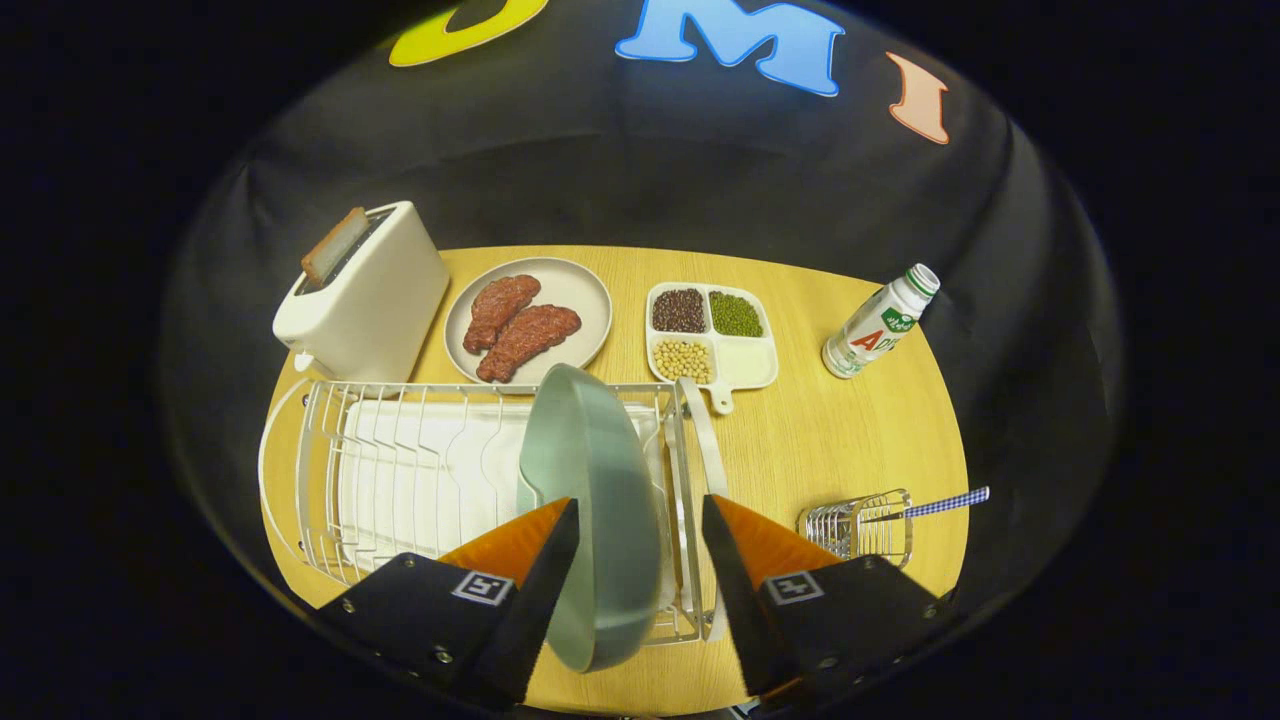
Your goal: Take the plate from the dish rack, then take the spoon from the basket and place it into the plate.
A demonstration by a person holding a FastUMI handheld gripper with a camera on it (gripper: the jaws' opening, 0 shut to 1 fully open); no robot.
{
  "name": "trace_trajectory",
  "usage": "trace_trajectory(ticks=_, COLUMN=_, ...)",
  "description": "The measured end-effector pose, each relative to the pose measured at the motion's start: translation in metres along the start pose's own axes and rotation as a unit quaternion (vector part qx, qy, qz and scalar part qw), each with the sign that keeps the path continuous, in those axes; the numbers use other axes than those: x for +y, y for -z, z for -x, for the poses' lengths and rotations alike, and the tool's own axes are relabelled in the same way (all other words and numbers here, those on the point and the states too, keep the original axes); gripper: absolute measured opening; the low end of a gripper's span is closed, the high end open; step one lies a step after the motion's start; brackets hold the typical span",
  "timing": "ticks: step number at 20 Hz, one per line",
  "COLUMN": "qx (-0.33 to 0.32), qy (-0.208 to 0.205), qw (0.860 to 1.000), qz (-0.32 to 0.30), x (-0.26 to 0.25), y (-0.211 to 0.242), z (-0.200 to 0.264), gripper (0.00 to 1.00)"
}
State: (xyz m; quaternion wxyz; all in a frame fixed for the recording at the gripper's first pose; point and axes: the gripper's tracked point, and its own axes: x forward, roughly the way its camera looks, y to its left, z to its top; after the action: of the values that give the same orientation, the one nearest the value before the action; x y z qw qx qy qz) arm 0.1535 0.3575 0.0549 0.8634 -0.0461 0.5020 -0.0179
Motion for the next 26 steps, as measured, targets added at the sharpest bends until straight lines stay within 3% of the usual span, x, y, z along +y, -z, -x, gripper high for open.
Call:
trace_trajectory(ticks=1, qx=0.007, qy=-0.006, qw=1.0, qz=-0.004, x=0.003, y=0.004, z=-0.006, gripper=0.69)
trace_trajectory(ticks=3, qx=0.011, qy=-0.034, qw=0.999, qz=-0.019, x=0.013, y=0.004, z=-0.007, gripper=0.39)
trace_trajectory(ticks=4, qx=0.009, qy=-0.029, qw=0.999, qz=-0.018, x=0.011, y=0.003, z=-0.006, gripper=0.31)
trace_trajectory(ticks=14, qx=-0.025, qy=0.022, qw=0.998, qz=0.048, x=0.0, y=-0.022, z=0.022, gripper=0.27)
trace_trajectory(ticks=20, qx=-0.051, qy=-0.005, qw=0.998, qz=0.036, x=-0.014, y=-0.03, z=0.057, gripper=0.27)
trace_trajectory(ticks=26, qx=-0.053, qy=-0.041, qw=0.998, qz=-0.009, x=-0.055, y=-0.004, z=0.095, gripper=0.27)
